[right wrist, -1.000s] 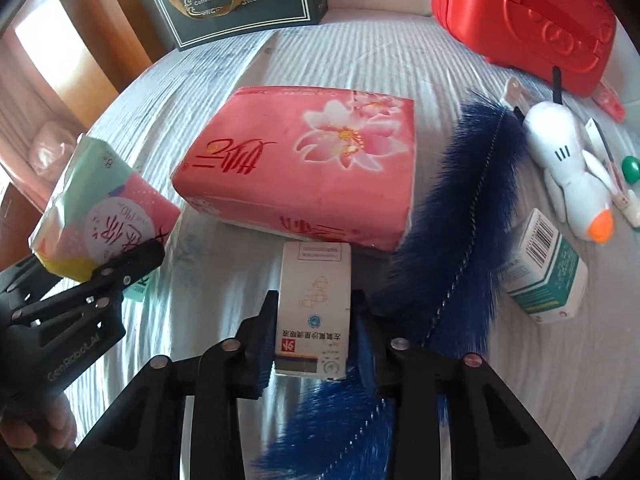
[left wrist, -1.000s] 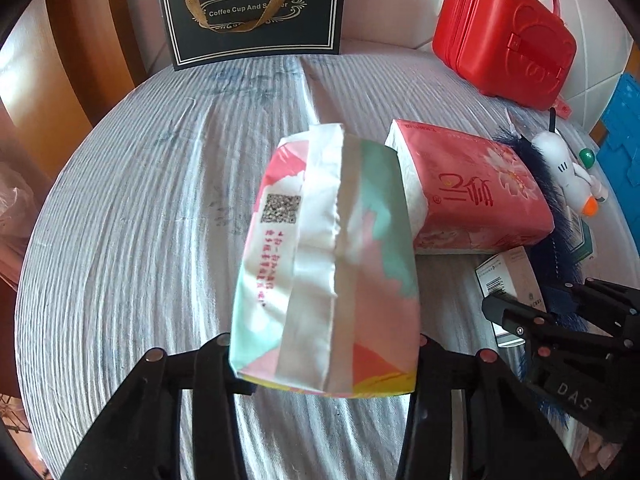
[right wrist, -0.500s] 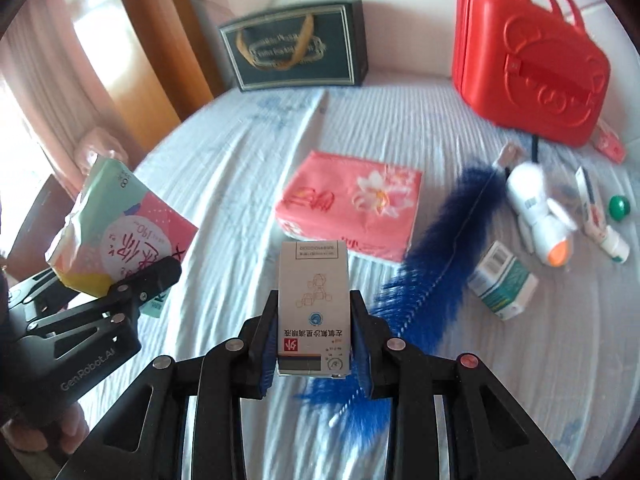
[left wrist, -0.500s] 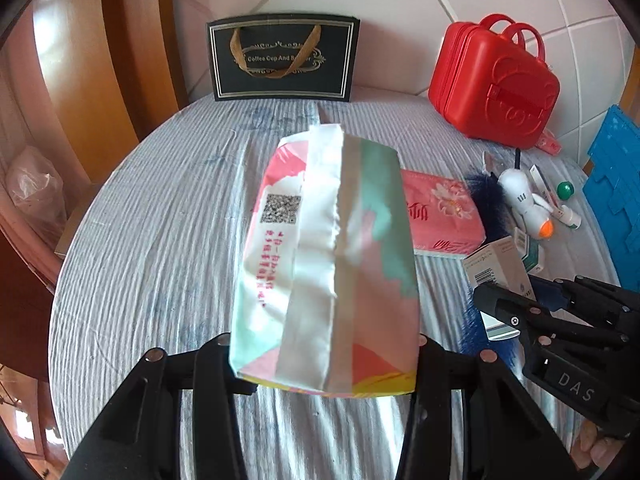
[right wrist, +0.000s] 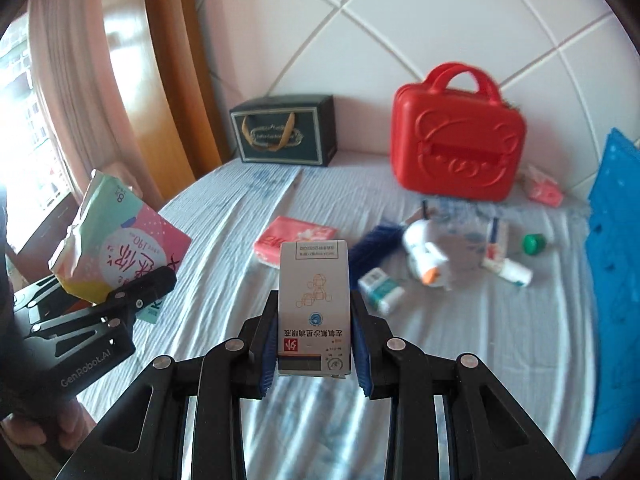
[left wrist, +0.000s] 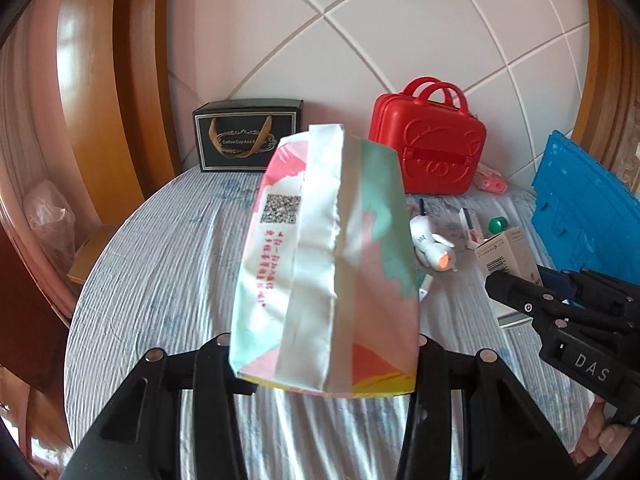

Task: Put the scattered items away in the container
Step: 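Carry the pad pack and medicine box into the blue bin and open both tools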

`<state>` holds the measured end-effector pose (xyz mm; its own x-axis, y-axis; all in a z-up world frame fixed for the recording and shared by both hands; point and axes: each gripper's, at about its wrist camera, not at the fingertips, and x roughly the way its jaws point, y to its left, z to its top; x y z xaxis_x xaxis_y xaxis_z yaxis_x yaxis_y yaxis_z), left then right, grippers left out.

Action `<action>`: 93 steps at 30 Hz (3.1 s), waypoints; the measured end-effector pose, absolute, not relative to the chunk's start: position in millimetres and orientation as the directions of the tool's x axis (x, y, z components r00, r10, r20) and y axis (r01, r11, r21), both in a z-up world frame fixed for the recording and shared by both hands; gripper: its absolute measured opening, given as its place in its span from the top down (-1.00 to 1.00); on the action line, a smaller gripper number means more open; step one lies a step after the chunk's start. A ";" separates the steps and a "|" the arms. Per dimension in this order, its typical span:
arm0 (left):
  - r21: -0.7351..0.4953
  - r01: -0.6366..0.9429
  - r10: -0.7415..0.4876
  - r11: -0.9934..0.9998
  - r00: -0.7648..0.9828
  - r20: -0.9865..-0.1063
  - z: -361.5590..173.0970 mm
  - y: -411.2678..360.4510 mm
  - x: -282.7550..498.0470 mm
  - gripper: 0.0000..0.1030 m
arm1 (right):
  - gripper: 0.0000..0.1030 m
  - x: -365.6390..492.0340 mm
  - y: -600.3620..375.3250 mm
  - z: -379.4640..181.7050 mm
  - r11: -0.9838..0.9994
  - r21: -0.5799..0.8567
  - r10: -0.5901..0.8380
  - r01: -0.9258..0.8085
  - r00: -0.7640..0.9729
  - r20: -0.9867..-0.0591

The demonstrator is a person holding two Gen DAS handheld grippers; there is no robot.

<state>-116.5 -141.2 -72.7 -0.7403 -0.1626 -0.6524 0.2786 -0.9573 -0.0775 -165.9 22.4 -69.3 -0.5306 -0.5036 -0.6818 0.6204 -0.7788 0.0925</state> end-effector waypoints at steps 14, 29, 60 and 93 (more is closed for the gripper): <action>-0.016 0.261 -0.206 -0.965 -0.797 -0.568 -12.4 74.1 -87.5 0.18 | 0.40 -137.4 242.0 12.0 -0.786 0.028 -0.528 0.617 -0.648 -0.548; 0.007 -0.027 0.020 -1.000 -0.876 -0.482 63.2 221.0 -146.7 0.18 | 0.40 -170.0 396.1 87.2 -0.933 -0.007 -0.318 0.361 -0.830 -0.458; 0.074 -0.216 0.121 -0.974 -0.763 -0.635 51.1 566.9 -325.9 0.06 | -0.25 -292.2 667.3 23.9 -0.952 0.060 -0.275 0.301 -0.747 -0.606; -0.005 0.042 -0.033 -0.999 -0.854 -0.518 58.0 479.2 -234.7 -0.50 | -1.00 -237.8 664.0 45.6 -0.934 -0.011 -0.306 0.358 -0.814 -0.495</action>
